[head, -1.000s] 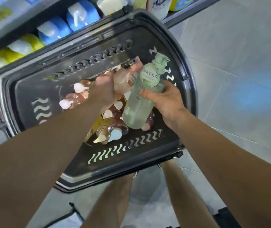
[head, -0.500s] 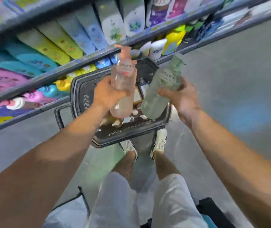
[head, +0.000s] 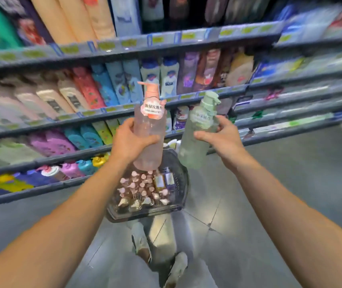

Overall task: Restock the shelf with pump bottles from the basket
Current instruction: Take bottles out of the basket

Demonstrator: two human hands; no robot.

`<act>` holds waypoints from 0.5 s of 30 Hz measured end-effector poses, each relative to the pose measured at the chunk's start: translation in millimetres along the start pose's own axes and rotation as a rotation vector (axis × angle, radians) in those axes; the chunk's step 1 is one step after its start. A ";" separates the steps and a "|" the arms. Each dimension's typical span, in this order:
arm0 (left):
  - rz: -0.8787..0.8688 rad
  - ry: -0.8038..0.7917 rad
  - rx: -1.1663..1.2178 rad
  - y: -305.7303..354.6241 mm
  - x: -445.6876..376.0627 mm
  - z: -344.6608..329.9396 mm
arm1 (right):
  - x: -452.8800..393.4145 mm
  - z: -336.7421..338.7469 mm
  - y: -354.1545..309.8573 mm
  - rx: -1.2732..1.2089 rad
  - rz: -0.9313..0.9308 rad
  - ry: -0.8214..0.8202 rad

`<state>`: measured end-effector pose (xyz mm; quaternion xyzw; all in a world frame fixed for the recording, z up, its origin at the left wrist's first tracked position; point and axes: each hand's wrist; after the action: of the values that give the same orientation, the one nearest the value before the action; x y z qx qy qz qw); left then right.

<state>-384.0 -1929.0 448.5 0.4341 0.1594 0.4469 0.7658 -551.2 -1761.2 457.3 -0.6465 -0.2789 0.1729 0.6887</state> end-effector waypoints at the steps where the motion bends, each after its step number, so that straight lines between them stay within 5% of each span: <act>1: -0.023 0.015 0.017 11.6 8.2 4.5 | 5.1 4.4 -13.7 -0.004 0.030 -0.011; 15: -0.210 0.133 0.127 148.1 31.7 29.5 | 11.8 67.6 -140.1 0.054 0.273 -0.081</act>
<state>-428.7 -1885.2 589.5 0.4320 0.2826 0.3811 0.7670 -600.2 -1715.1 598.0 -0.6522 -0.2113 0.2984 0.6641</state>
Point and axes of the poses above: each hand's wrist, its own x-axis away from the middle knuckle, its own z-axis out of the back of the hand, y = z × x, and after that the axes turned 9 degrees about -x, right-handed
